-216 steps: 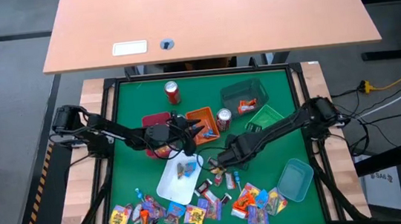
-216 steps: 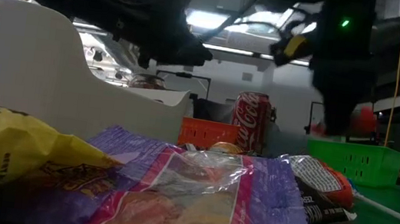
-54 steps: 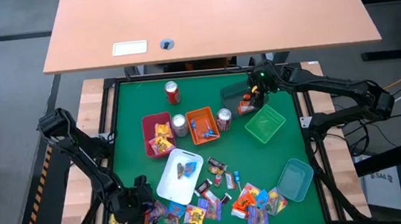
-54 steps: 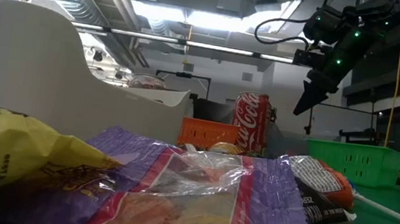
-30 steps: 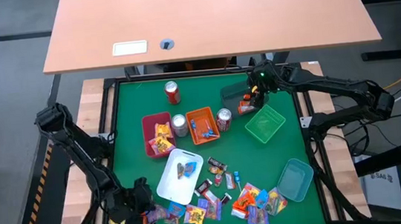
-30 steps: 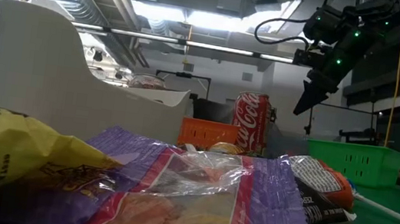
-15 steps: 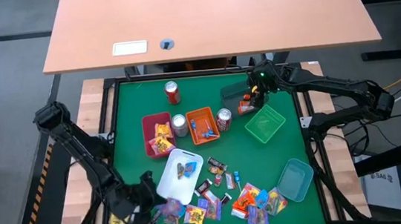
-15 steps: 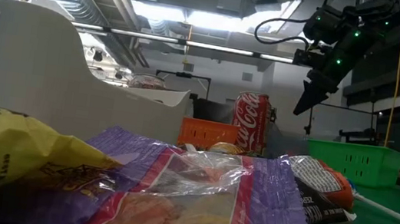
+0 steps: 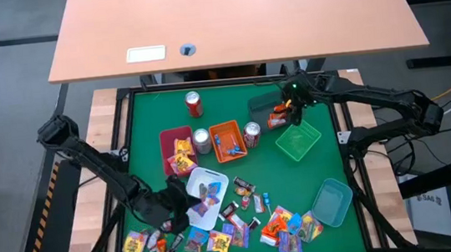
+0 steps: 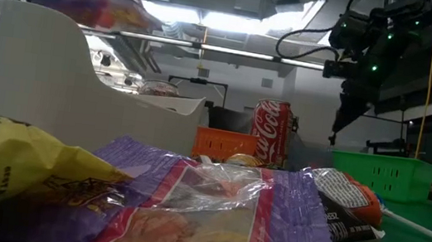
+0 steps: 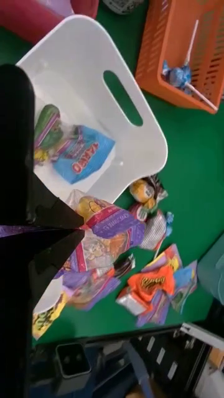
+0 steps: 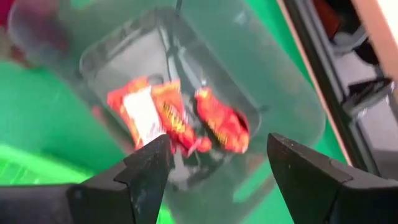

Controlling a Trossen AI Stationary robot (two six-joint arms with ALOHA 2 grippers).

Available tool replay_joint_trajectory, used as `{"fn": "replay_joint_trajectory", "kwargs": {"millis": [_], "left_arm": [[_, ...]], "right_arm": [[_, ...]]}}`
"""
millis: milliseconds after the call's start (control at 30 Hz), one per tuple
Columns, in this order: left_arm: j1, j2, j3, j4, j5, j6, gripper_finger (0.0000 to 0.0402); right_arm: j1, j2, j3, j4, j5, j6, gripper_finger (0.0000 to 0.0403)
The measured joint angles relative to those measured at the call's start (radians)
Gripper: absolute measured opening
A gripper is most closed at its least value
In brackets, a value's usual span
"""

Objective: Sort candy
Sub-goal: Put the purple gummy into the white bin, then put the blue gummy into the white bin

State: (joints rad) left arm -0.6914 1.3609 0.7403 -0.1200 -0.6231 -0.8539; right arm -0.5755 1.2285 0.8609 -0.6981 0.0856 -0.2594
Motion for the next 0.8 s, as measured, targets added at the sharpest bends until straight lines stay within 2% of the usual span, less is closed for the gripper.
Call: {"fn": "replay_joint_trajectory", "kwargs": {"millis": [200,400,533,800], "left_arm": [[0.058,0.000,0.000,-0.001,0.066,-0.001,0.0018],[0.100,0.000,0.000,-0.003,0.066,0.000,0.0069],[0.123,0.000,0.000,-0.003,0.067,0.000,0.0096],[0.159,0.000,0.000,-0.002,0.056,0.000,0.0106]], "right_arm": [[0.000,0.000,0.122,-0.244,-0.012,0.072,0.0266],[0.045,-0.007,0.230,-0.337,-0.220,0.166,0.0266],[0.166,-0.018,0.259,-0.342,-0.289,0.237,0.0266],[0.539,-0.016,0.259,-0.335,-0.287,0.505,0.0266]]}}
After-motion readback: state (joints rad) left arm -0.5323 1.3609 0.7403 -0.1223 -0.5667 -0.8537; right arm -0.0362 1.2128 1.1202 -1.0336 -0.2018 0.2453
